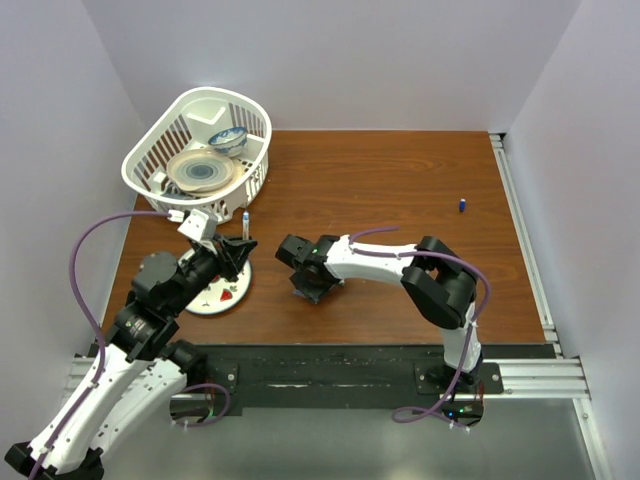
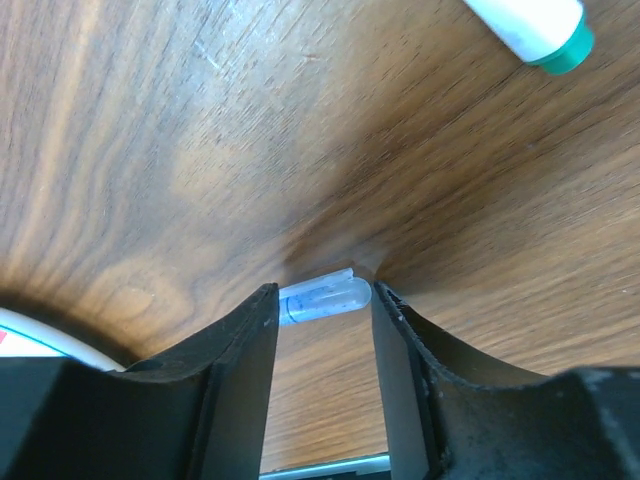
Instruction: Insert the pens into the pen caps
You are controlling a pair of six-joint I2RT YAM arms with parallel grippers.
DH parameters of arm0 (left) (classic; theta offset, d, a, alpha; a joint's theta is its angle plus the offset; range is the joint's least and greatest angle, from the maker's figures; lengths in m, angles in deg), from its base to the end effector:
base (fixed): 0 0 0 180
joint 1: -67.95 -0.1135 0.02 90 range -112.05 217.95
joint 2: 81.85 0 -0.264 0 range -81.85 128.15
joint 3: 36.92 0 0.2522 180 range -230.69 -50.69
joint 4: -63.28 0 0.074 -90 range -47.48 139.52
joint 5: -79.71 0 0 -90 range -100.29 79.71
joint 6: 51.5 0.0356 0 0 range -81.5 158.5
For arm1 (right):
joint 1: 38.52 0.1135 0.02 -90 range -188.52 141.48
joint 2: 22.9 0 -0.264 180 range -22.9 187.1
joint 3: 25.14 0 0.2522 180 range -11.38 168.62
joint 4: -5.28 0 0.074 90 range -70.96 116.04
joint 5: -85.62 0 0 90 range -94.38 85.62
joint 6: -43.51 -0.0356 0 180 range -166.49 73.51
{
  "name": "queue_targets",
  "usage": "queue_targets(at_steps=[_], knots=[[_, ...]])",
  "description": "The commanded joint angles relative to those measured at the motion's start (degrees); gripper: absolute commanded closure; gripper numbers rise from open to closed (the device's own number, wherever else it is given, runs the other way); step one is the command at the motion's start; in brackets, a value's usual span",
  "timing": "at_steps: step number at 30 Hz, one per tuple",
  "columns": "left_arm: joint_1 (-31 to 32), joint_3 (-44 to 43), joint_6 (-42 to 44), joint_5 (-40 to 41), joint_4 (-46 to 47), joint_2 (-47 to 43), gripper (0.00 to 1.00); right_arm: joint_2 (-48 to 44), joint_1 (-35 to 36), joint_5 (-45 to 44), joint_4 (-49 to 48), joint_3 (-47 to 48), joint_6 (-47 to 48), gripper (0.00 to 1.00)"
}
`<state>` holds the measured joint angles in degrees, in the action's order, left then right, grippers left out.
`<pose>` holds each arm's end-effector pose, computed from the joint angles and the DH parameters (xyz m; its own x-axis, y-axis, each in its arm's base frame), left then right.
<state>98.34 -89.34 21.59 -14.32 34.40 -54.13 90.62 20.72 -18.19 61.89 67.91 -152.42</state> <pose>0.1063 -0.0652 0.3337 -0.2245 -0.2047 -0.9527 0.5224 0.8001 -0.2950 0.2047 0.3273 0.1615 -0.6394 0.7516 -0.1624 0.7009 0.6565 0.2789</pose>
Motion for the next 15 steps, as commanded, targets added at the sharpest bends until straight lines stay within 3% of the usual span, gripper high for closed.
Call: queue_targets(at_steps=[1,8,10,15], knots=[[-0.2,0.2,1.0,-0.1,2.3,-0.4,1.0,1.6,0.3,-0.3,0.4,0.0,-3.0,0.56],[-0.2,0.2,1.1,0.2,2.3,-0.5,1.0,1.5,0.2,-1.0,-0.7,-1.1,-1.7,0.66],[-0.2,0.2,1.1,0.3,2.2,-0.7,1.0,1.6,0.2,-1.8,-2.2,-2.0,1.0,0.76],[-0.2,0.2,1.2,0.9,2.2,-0.8,1.0,1.0,-0.4,-4.1,-2.8,-5.7,6.3,0.77]])
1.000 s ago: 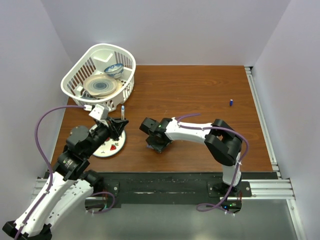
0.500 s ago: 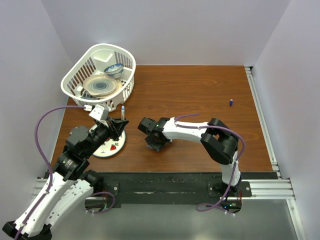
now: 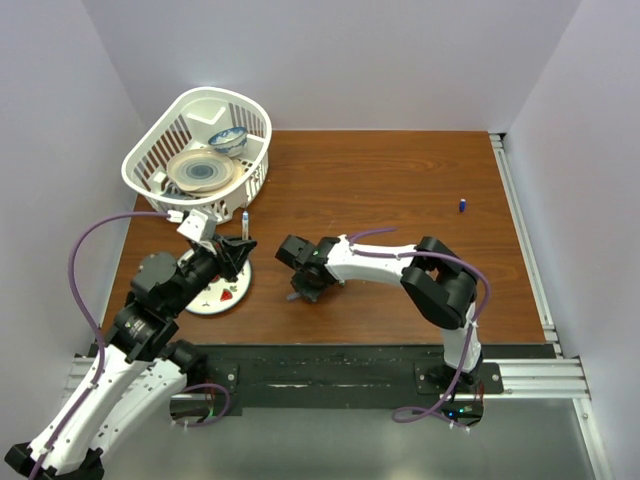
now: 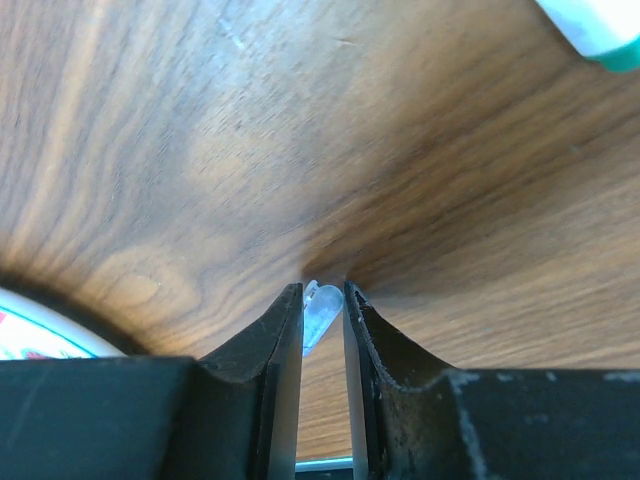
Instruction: Insert the pens into the pen caps
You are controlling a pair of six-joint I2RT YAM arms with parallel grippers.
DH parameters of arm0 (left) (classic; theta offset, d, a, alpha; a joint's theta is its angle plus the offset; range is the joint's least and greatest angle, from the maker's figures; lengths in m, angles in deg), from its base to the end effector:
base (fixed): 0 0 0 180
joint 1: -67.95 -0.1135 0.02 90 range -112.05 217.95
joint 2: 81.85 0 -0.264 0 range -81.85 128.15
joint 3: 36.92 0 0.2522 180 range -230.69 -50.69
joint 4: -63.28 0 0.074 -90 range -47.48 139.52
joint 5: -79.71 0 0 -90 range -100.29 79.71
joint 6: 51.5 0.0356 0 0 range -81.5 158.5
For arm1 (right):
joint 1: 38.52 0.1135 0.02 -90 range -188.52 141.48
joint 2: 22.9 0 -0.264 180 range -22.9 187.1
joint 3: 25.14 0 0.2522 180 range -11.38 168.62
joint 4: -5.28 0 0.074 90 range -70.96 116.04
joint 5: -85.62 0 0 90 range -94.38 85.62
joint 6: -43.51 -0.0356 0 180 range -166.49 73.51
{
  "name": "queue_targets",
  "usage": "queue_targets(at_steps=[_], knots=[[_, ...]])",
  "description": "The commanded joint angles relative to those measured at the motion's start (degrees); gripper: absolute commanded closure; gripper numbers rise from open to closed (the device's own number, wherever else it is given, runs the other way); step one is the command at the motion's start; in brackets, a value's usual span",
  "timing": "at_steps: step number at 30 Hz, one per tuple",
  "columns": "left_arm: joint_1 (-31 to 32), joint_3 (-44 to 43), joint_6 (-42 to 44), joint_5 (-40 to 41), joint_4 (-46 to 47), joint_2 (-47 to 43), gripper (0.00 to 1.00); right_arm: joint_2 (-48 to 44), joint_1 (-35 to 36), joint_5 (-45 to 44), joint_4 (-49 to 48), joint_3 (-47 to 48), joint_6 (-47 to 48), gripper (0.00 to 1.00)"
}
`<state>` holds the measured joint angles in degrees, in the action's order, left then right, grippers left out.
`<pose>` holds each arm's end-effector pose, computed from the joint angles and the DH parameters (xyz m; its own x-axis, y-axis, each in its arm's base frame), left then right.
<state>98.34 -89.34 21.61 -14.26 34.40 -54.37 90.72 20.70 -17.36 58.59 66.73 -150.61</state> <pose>0.1055 -0.0647 0.3341 -0.2206 -0.2066 -0.9532 0.5227 0.8001 -0.2944 0.2054 0.3293 0.1569 -0.6625 0.7344 -0.1476 0.6765 0.6712 0.3030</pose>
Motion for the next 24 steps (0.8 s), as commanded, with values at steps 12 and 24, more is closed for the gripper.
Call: queue_targets(at_steps=[12,24], knots=[[-0.2,0.3,1.1,1.9,2.2,-0.7,1.0,-9.6,-2.2,-19.5,-2.3,-15.7,36.5,0.87],[-0.2,0.4,0.9,2.1,2.1,-0.2,1.0,-35.3,-12.8,0.8,-16.4,-31.6,74.0,0.96]])
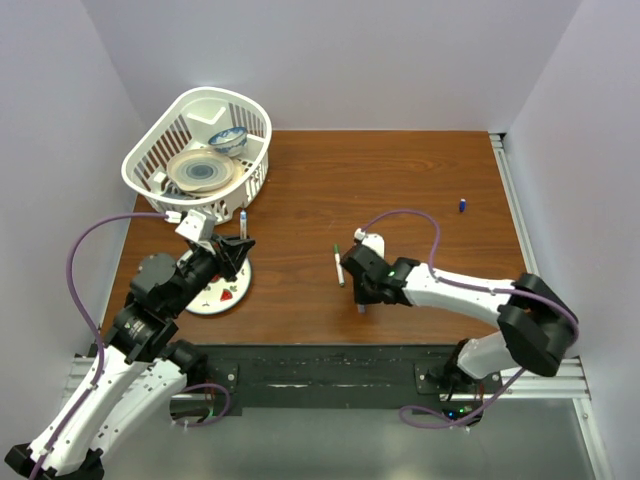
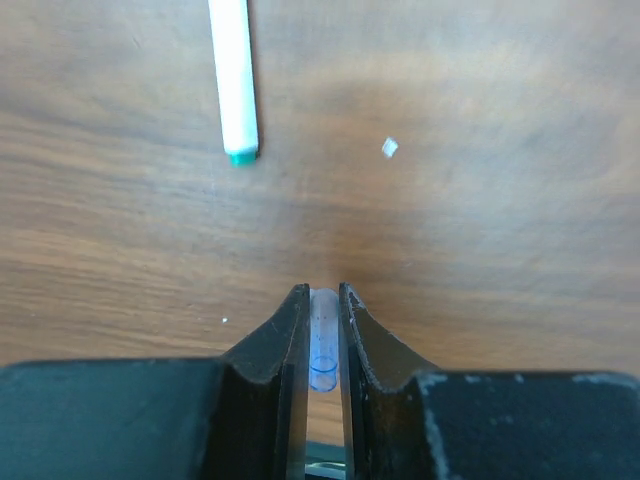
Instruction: Insert the pens into the pen caps
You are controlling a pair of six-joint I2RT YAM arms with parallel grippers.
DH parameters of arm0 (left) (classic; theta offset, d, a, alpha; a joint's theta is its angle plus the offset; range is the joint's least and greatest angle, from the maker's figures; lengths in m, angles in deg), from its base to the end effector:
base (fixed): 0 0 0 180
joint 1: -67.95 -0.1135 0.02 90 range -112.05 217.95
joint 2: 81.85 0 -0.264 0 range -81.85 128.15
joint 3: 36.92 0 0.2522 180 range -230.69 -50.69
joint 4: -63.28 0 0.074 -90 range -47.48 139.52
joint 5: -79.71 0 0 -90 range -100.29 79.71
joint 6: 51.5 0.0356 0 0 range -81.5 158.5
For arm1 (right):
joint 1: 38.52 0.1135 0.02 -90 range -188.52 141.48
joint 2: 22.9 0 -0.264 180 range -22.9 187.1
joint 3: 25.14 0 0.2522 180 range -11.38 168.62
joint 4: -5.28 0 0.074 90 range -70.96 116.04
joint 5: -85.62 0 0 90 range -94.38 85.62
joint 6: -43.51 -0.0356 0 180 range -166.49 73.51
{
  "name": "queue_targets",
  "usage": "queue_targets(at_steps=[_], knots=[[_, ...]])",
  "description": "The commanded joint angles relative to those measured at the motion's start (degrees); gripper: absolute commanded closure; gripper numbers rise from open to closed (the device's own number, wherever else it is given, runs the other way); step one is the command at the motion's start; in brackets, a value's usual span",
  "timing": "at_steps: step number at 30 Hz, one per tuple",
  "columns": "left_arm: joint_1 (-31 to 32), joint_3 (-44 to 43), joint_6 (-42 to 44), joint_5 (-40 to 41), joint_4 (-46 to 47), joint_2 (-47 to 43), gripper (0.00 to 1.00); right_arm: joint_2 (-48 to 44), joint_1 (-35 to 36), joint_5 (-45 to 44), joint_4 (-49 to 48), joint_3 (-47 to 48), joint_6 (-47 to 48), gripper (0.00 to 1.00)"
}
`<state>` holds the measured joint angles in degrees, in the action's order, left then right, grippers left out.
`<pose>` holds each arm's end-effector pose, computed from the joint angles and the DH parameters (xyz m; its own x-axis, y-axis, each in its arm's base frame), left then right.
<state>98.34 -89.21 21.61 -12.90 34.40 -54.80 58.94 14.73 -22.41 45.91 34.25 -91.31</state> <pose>0.1047 -0.0633 0.3341 -0.2106 -0.2129 -0.9541 0.5052 0.8119 -0.2927 0.1671 0.2053 0.1824 -0.8564 -0.0266 -0.5157 -0.1049 0.9868 0.1234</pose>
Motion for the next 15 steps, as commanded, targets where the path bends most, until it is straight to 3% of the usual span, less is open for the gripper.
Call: queue_targets(at_steps=[1,5,9,15], knots=[[-0.2,0.3,0.9,0.8,2.1,0.2,1.0,-3.6,-8.2,5.9,-2.4,1.6,16.5,0.96],[-0.2,0.4,0.9,0.7,2.2,0.5,1.0,-1.2,-13.3,6.7,-1.7,5.4,23.6,0.96],[-0.2,0.4,0.9,0.6,2.2,0.7,1.0,6.6,-18.1,11.0,-2.3,9.2,24.4,0.95],[-0.2,0.3,1.1,-0.2,2.2,1.8,1.0,11.6,-19.6,10.7,-3.1,11.7,23.8,0.9]])
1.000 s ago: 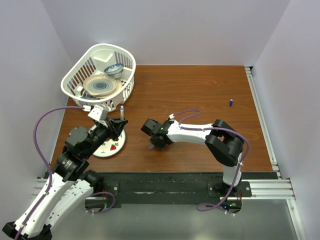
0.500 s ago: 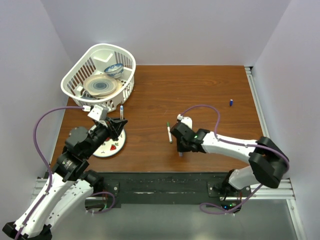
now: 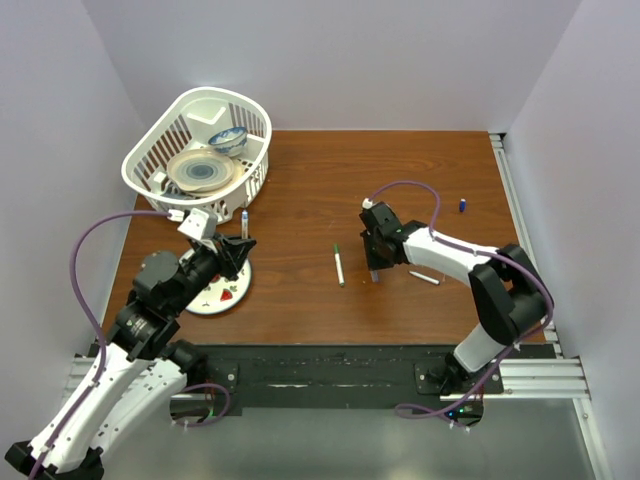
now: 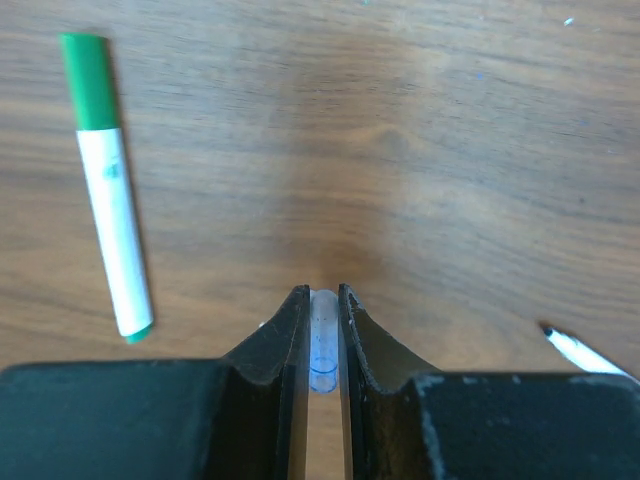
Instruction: Insert the pens into the pen caps
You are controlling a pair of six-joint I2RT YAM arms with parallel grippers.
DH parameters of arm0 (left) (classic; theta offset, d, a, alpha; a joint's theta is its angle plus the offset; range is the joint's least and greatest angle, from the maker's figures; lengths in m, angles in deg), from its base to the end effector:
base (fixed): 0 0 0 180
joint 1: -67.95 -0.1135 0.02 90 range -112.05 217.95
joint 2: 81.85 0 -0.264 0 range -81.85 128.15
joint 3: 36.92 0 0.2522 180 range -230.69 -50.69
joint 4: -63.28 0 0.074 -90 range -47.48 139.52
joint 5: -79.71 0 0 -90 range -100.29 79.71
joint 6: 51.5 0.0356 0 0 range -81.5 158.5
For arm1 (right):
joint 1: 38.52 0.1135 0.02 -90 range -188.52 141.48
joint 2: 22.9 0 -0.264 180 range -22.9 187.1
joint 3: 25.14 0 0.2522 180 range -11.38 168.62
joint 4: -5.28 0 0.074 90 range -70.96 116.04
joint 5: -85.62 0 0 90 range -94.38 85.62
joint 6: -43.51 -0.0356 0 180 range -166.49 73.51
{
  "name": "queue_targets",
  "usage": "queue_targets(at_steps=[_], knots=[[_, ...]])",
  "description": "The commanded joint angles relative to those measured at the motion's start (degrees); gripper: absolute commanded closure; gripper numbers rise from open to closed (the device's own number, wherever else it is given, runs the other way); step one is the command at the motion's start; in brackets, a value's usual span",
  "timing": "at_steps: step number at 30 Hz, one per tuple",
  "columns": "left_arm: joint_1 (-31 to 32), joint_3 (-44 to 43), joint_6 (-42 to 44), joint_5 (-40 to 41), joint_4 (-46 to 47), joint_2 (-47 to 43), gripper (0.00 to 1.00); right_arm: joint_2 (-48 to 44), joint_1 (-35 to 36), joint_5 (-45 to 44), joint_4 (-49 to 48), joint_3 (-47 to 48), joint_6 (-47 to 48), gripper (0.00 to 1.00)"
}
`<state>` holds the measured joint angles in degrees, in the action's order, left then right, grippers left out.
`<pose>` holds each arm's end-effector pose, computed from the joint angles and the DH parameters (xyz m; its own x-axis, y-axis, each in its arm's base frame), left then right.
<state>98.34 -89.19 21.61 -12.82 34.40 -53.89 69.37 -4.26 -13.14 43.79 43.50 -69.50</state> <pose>0.1078 -0.0650 0.3324 -0.2236 -0.2053 -0.9528 0.4999 0.8150 -0.2930 0.2614 0.1715 0.1797 -0.8671 -0.1231 -0.4828 -0.1724 0.9833 0.0587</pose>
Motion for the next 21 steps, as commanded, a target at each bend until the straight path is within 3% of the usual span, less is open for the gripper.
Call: queue_targets(at_steps=[1,14,21], knots=[[-0.2,0.3,1.2,-0.6,2.3,0.9,1.0,1.9,-0.7,1.3,-1.3,2.4,2.2,0.88],[-0.2,0.2,1.2,-1.2,2.5,1.0,1.0,1.9,-0.8,3.6,-0.8,-1.6,5.6,0.67],[-0.2,0.3,1.1,-1.2,2.4,1.1,1.0,3.1,-0.8,4.8,-0.1,-2.6,6.7,0.66]])
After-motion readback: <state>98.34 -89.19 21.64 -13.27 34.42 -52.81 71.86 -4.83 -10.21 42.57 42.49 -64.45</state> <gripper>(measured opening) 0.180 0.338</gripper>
